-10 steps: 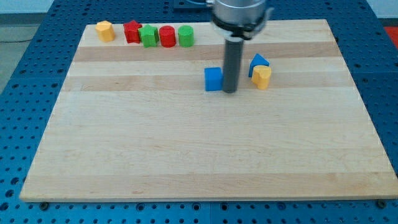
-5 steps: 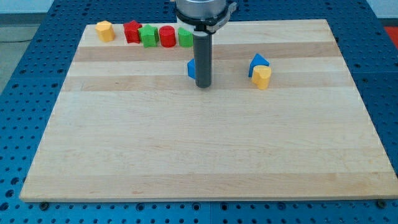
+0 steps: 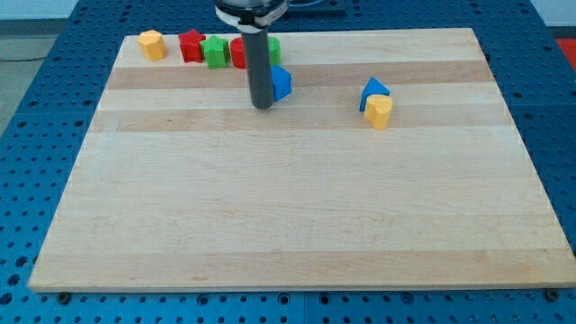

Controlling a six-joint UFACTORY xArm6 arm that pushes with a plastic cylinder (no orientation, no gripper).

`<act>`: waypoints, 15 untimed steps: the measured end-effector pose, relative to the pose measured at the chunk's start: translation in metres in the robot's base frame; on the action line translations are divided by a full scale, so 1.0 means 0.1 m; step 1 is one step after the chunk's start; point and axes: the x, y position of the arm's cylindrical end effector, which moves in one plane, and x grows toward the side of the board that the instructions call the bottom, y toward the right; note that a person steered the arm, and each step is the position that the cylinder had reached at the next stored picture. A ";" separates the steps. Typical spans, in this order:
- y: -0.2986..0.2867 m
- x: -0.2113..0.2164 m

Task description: Place the blue cube to the top center of the board

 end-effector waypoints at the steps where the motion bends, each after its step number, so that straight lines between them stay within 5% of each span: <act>1: 0.25 -0.18; 4: -0.08 -0.43; 9: 0.76 -0.54; 12: 0.84 -1.07; 15: 1.22 -1.01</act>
